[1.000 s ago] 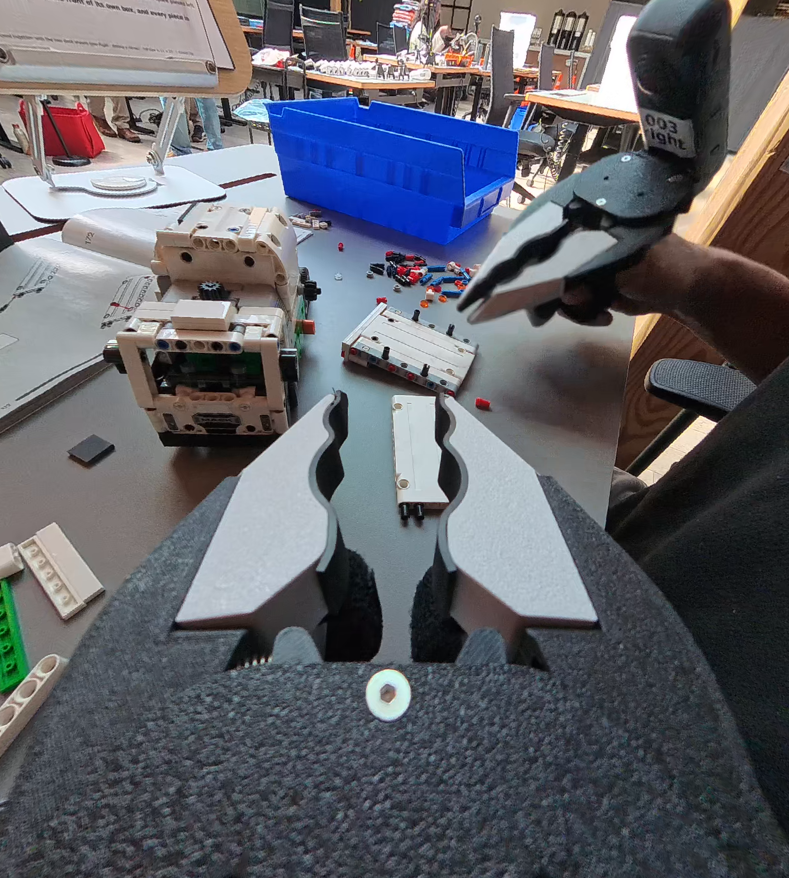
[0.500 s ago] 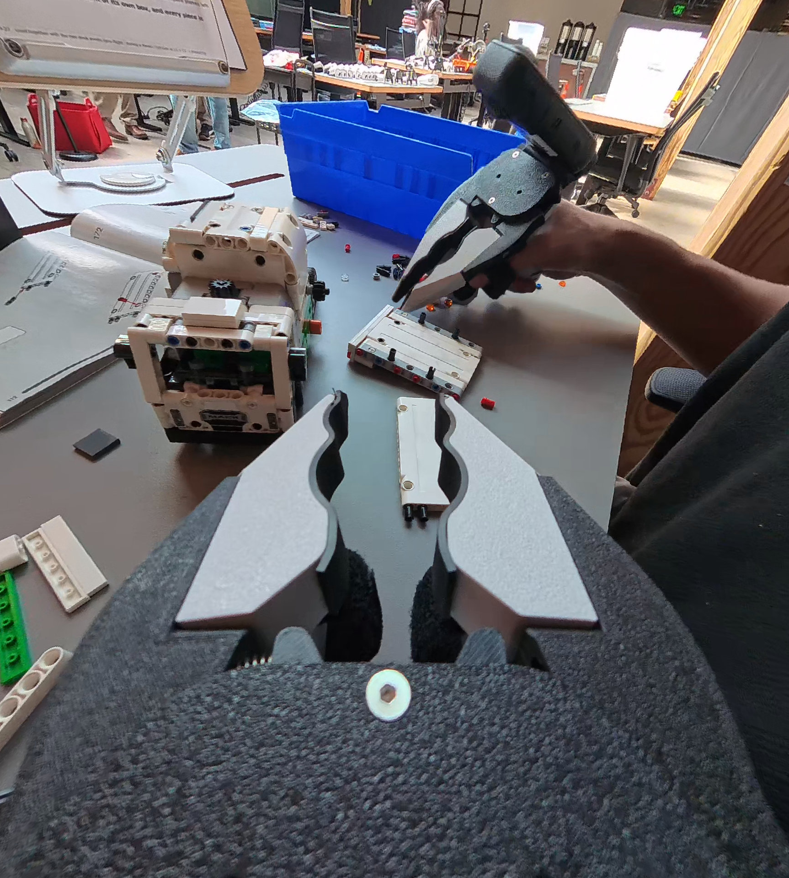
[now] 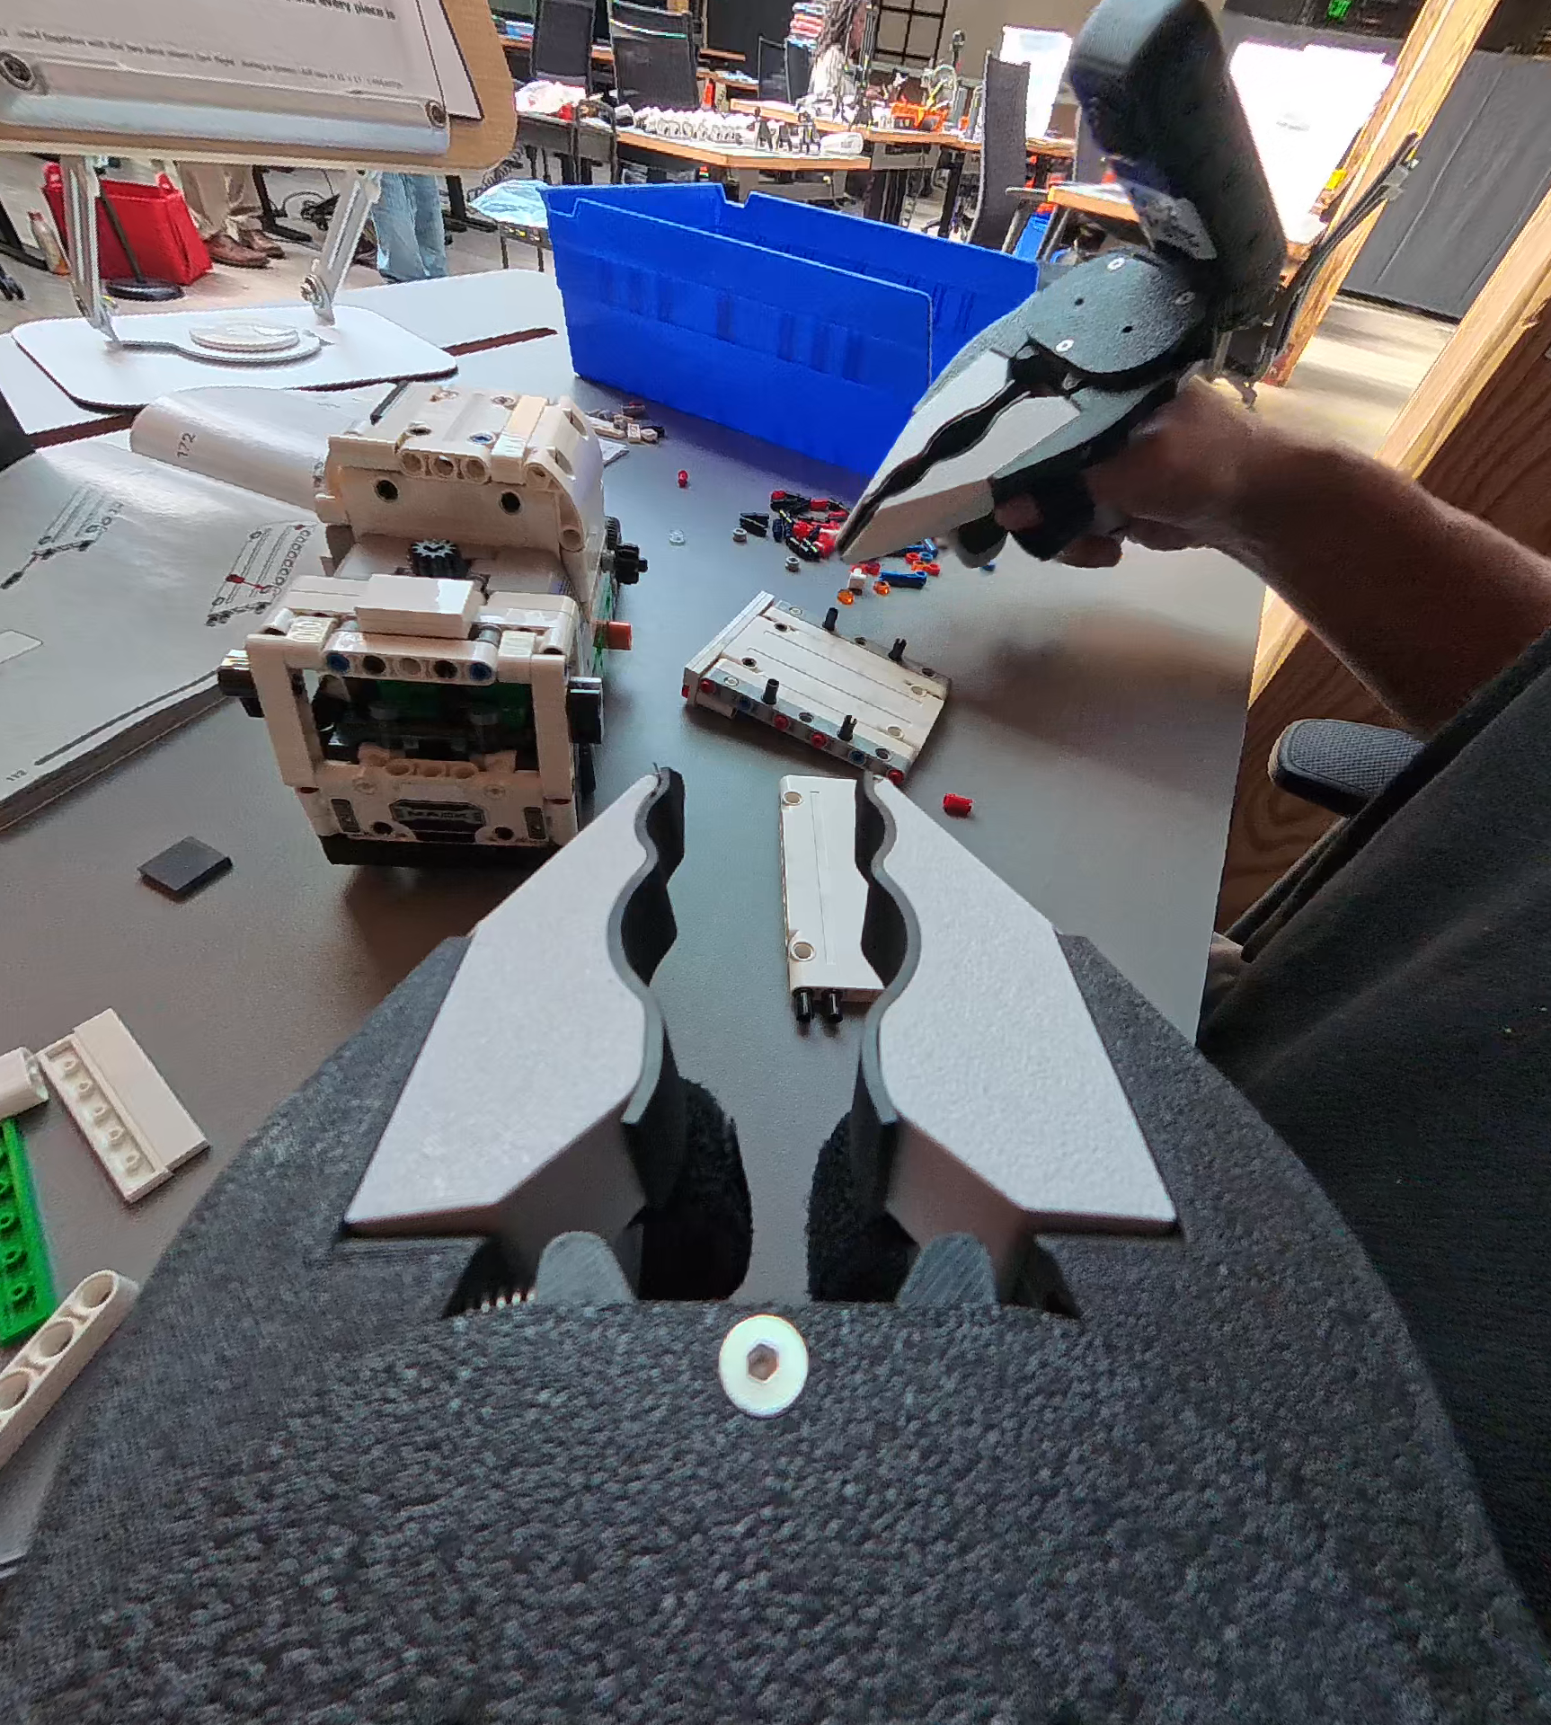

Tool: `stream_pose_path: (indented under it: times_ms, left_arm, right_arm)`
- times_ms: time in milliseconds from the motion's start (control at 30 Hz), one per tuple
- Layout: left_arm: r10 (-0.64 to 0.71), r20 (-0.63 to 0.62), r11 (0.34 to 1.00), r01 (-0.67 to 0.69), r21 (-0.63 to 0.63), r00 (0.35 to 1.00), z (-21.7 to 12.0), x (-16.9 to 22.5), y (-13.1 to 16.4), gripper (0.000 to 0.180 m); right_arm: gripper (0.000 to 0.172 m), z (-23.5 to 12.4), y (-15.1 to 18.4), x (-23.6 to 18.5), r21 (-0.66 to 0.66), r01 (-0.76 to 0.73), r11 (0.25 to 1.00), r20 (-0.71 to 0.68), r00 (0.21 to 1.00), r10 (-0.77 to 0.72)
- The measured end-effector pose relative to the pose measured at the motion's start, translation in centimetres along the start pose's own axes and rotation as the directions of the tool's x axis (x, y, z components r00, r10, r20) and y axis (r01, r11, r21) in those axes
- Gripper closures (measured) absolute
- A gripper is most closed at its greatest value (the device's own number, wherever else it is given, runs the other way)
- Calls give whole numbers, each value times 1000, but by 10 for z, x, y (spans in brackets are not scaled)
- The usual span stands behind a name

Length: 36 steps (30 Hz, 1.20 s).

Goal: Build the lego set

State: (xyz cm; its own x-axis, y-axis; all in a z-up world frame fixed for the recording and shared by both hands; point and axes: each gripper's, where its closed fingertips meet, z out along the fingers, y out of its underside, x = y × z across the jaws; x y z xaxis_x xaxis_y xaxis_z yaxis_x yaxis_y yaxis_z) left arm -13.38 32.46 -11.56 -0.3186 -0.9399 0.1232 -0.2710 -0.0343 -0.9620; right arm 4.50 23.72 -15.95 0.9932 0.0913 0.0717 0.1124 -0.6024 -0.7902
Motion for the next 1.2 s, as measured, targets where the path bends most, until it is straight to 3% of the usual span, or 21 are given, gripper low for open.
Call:
stream_pose_path:
  times_ms: [100, 200, 367, 600, 967, 1200]
  left_arm:
    - [6, 2, 1000, -6, -4, 1000, 0, 0, 1, 145]
    - [8, 2, 1000, -8, -12, 1000, 1, 1, 2, 145]
    - [18, 0, 1000, -18, -16, 1000, 2, 2, 2, 145]
    - [39, 3, 999, -38, -25, 999, 3, 4, 3, 145]
    - [71, 23, 997, -70, -33, 997, 4, 4, 5, 145]
    - [80, 24, 997, -79, -21, 997, 2, 5, 3, 145]
  right_arm:
    - [169, -14, -10, -18, 54, 3, 999, 24, 1000, -5]
    - [169, -18, -16, -62, 91, 11, 996, 148, 989, -24]
    - [168, 0, 7, -119, -8, 92, 996, 277, 957, -86]
    - [168, 8, 21, -121, -66, 104, 992, 246, 966, -85]
    - [161, 2, 5, -121, 13, 65, 998, 221, 973, -66]
    - [159, 17, 11, -127, -67, 95, 993, 197, 977, -80]
